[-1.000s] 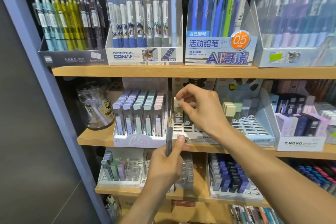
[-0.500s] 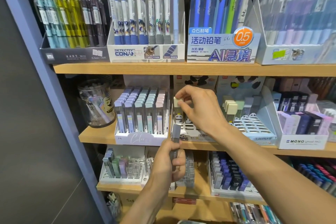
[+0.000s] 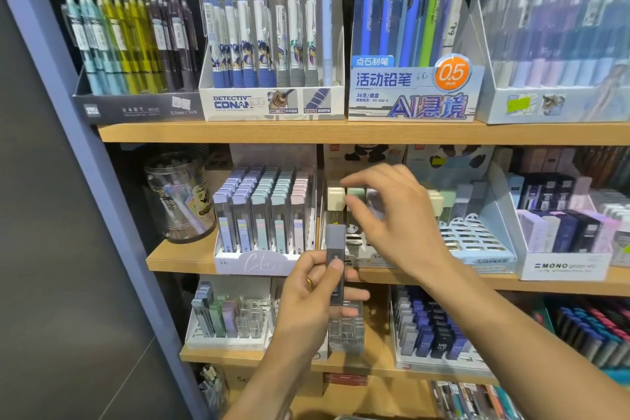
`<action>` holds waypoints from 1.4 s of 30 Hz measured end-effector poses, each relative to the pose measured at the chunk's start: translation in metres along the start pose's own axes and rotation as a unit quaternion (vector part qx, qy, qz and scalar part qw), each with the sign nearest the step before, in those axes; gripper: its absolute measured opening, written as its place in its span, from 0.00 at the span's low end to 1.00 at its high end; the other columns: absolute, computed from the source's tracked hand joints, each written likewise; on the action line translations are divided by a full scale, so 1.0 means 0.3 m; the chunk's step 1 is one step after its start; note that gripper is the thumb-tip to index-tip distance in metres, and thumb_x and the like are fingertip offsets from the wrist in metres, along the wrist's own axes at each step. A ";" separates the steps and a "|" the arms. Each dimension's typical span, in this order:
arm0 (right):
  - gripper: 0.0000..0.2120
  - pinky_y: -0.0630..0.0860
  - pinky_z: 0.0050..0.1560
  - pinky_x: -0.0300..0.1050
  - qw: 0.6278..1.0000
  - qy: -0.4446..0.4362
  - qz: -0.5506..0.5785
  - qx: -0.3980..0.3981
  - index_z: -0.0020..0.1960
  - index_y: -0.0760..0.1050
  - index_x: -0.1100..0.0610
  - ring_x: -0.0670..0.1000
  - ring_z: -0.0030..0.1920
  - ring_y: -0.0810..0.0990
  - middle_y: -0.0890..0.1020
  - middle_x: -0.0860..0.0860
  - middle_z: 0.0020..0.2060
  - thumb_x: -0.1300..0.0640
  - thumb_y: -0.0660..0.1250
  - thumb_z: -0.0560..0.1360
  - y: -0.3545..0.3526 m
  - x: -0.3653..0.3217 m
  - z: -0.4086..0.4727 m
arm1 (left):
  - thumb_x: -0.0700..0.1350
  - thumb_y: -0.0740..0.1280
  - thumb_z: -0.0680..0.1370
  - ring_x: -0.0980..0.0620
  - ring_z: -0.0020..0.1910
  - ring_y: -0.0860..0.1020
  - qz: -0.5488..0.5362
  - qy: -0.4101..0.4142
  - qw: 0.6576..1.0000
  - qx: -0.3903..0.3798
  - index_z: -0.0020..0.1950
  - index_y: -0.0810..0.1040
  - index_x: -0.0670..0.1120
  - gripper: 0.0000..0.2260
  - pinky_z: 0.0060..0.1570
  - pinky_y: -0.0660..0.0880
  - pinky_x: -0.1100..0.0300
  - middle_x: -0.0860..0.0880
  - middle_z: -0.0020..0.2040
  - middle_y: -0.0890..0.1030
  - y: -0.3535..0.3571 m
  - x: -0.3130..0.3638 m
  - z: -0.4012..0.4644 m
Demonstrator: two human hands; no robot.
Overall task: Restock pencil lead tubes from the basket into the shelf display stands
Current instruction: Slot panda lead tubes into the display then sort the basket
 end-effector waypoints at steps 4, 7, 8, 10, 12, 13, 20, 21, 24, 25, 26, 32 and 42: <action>0.12 0.80 0.46 0.40 0.959 0.181 0.214 -0.046 0.56 0.78 0.46 0.45 0.46 0.83 0.84 0.43 0.45 0.56 0.75 0.75 -0.045 0.051 -0.201 | 0.43 0.66 0.83 0.39 0.46 0.87 0.009 0.000 0.999 -0.047 0.61 0.76 0.40 0.09 0.37 0.83 0.57 0.43 0.46 0.87 0.024 -0.007 -0.011; 0.14 0.82 0.45 0.43 0.911 0.258 0.316 -0.058 0.55 0.78 0.53 0.53 0.43 0.85 0.86 0.52 0.42 0.67 0.75 0.74 -0.022 0.121 -0.317 | 0.44 0.68 0.82 0.39 0.46 0.87 0.019 -0.028 0.995 -0.092 0.61 0.80 0.43 0.09 0.39 0.84 0.54 0.40 0.49 0.87 0.073 -0.049 -0.032; 0.14 0.82 0.44 0.42 0.902 0.272 0.330 -0.051 0.54 0.78 0.55 0.54 0.42 0.85 0.86 0.54 0.41 0.69 0.75 0.73 -0.022 0.141 -0.341 | 0.44 0.68 0.82 0.40 0.46 0.87 0.025 -0.038 0.994 -0.103 0.60 0.81 0.44 0.09 0.40 0.84 0.54 0.40 0.49 0.87 0.090 -0.064 -0.040; 0.14 0.81 0.44 0.41 0.892 0.285 0.348 -0.046 0.54 0.78 0.57 0.54 0.43 0.85 0.87 0.55 0.41 0.69 0.76 0.72 -0.029 0.160 -0.369 | 0.45 0.68 0.82 0.42 0.46 0.87 0.036 -0.046 0.992 -0.113 0.60 0.81 0.45 0.09 0.40 0.84 0.54 0.41 0.49 0.87 0.112 -0.081 -0.045; 0.15 0.81 0.44 0.40 0.884 0.289 0.364 -0.040 0.54 0.77 0.57 0.52 0.42 0.86 0.87 0.55 0.41 0.67 0.77 0.71 -0.040 0.162 -0.379 | 0.45 0.69 0.81 0.43 0.45 0.87 0.038 -0.047 0.992 -0.111 0.60 0.81 0.44 0.09 0.39 0.84 0.54 0.41 0.49 0.87 0.126 -0.083 -0.045; 0.16 0.81 0.43 0.40 0.881 0.292 0.372 -0.033 0.54 0.77 0.57 0.52 0.42 0.86 0.86 0.55 0.41 0.68 0.77 0.71 -0.045 0.164 -0.379 | 0.45 0.69 0.81 0.42 0.46 0.87 0.037 -0.047 0.992 -0.110 0.60 0.81 0.44 0.09 0.39 0.84 0.54 0.41 0.49 0.88 0.131 -0.082 -0.044; 0.15 0.83 0.47 0.44 0.863 0.320 0.391 -0.006 0.56 0.78 0.55 0.54 0.44 0.86 0.87 0.56 0.43 0.67 0.76 0.73 -0.057 0.212 -0.374 | 0.46 0.63 0.84 0.42 0.49 0.87 0.033 -0.083 0.988 -0.123 0.61 0.83 0.44 0.12 0.44 0.84 0.55 0.43 0.53 0.88 0.161 -0.101 -0.040; 0.15 0.82 0.50 0.45 0.860 0.326 0.392 -0.006 0.56 0.78 0.55 0.54 0.45 0.87 0.87 0.55 0.44 0.67 0.76 0.73 -0.058 0.222 -0.377 | 0.46 0.62 0.84 0.41 0.49 0.87 0.024 -0.092 0.987 -0.127 0.61 0.84 0.45 0.13 0.44 0.84 0.55 0.42 0.53 0.88 0.166 -0.107 -0.040; 0.15 0.81 0.52 0.45 0.854 0.347 0.388 -0.008 0.57 0.79 0.53 0.51 0.47 0.87 0.88 0.53 0.44 0.66 0.75 0.74 -0.056 0.245 -0.391 | 0.48 0.66 0.80 0.41 0.48 0.87 0.013 -0.088 0.988 -0.125 0.60 0.86 0.47 0.13 0.42 0.82 0.59 0.41 0.54 0.87 0.171 -0.120 -0.039; 0.15 0.81 0.53 0.46 0.851 0.350 0.391 -0.010 0.58 0.79 0.53 0.51 0.47 0.87 0.88 0.52 0.45 0.65 0.75 0.74 -0.054 0.249 -0.394 | 0.48 0.69 0.78 0.41 0.48 0.86 0.009 -0.084 0.989 -0.120 0.61 0.86 0.46 0.14 0.41 0.81 0.60 0.41 0.54 0.87 0.169 -0.123 -0.039; 0.15 0.82 0.54 0.47 0.847 0.351 0.398 -0.013 0.58 0.80 0.52 0.51 0.48 0.87 0.88 0.52 0.46 0.65 0.74 0.75 -0.052 0.249 -0.395 | 0.46 0.71 0.76 0.41 0.48 0.86 0.005 -0.080 0.990 -0.112 0.62 0.85 0.45 0.15 0.41 0.81 0.60 0.41 0.54 0.87 0.166 -0.125 -0.037; 0.15 0.82 0.54 0.43 0.822 0.350 0.448 -0.033 0.60 0.82 0.54 0.52 0.51 0.87 0.88 0.52 0.48 0.65 0.73 0.76 -0.037 0.228 -0.399 | 0.39 0.80 0.67 0.47 0.37 0.83 -0.012 -0.040 0.999 -0.032 0.55 0.85 0.40 0.17 0.36 0.79 0.61 0.39 0.46 0.86 0.134 -0.116 -0.021; 0.19 0.83 0.52 0.48 0.833 0.333 0.442 -0.020 0.63 0.81 0.48 0.58 0.47 0.87 0.87 0.56 0.46 0.63 0.74 0.75 -0.081 0.249 -0.395 | 0.40 0.81 0.66 0.46 0.41 0.85 0.008 -0.023 0.999 -0.044 0.53 0.86 0.40 0.16 0.39 0.80 0.62 0.39 0.47 0.88 0.160 -0.121 -0.022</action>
Point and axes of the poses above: each hand's wrist, its own z-axis towards the middle knuckle, its own y-axis out of the palm, x = y × z, the point moved 7 cm from there along z, towards the middle knuckle
